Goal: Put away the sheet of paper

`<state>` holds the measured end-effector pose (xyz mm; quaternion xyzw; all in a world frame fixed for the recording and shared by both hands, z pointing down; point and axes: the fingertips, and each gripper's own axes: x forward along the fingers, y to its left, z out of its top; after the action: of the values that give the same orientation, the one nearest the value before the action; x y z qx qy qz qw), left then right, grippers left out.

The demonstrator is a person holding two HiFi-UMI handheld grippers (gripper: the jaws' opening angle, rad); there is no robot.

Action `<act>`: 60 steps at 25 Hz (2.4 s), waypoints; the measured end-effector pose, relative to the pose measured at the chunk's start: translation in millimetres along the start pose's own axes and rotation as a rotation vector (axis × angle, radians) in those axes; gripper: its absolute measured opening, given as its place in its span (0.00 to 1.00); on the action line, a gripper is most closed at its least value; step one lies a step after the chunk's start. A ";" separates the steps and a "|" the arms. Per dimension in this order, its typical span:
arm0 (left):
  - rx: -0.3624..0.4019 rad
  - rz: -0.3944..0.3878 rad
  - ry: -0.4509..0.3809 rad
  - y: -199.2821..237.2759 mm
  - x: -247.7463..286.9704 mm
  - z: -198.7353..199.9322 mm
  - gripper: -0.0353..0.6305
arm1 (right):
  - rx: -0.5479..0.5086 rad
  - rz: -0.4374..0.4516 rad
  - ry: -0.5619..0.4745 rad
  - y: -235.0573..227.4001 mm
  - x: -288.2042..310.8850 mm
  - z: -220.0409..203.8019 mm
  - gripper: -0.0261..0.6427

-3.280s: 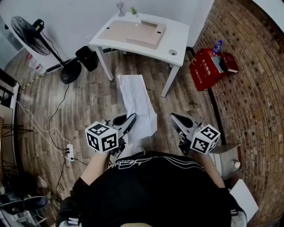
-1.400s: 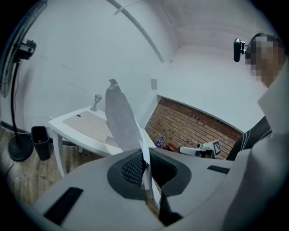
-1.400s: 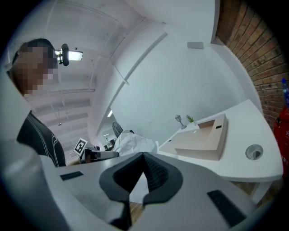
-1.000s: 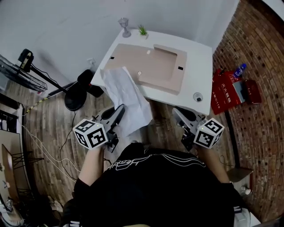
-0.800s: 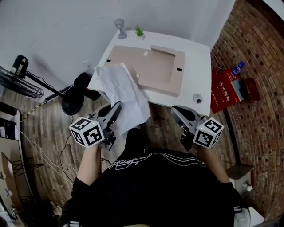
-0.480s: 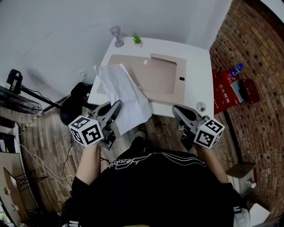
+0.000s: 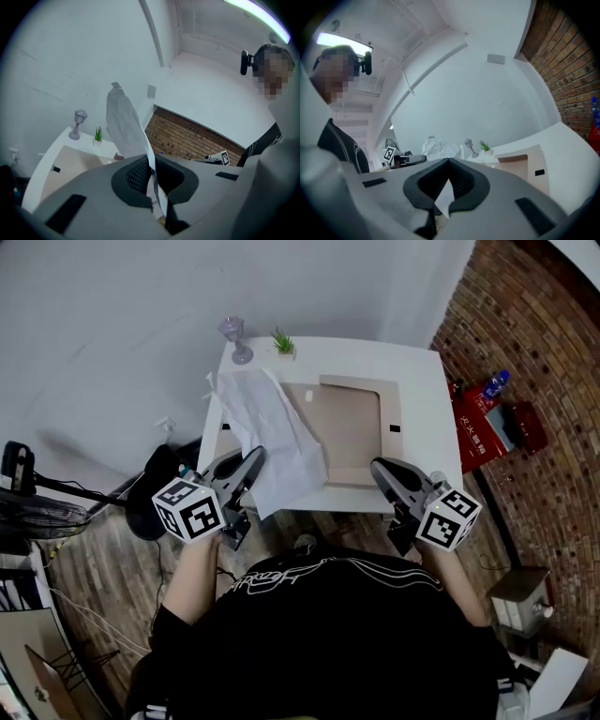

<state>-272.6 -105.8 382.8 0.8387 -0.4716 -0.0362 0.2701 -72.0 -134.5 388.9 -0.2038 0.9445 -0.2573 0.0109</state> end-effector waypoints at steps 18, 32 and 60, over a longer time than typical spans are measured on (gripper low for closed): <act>-0.046 -0.117 0.116 95.4 63.1 -6.9 0.10 | 0.043 -0.167 -0.047 -40.2 30.9 -8.7 0.04; -0.015 -0.248 0.239 114.3 93.3 -59.4 0.10 | 0.070 -0.223 -0.040 -57.7 39.7 -14.1 0.04; -0.258 -0.056 0.404 133.9 155.4 -127.3 0.10 | 0.099 -0.173 -0.023 -115.3 33.6 16.8 0.04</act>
<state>-249.8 -233.3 586.5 0.8002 -0.3758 0.0650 0.4628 -56.9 -246.2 433.6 -0.2868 0.9093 -0.3012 0.0095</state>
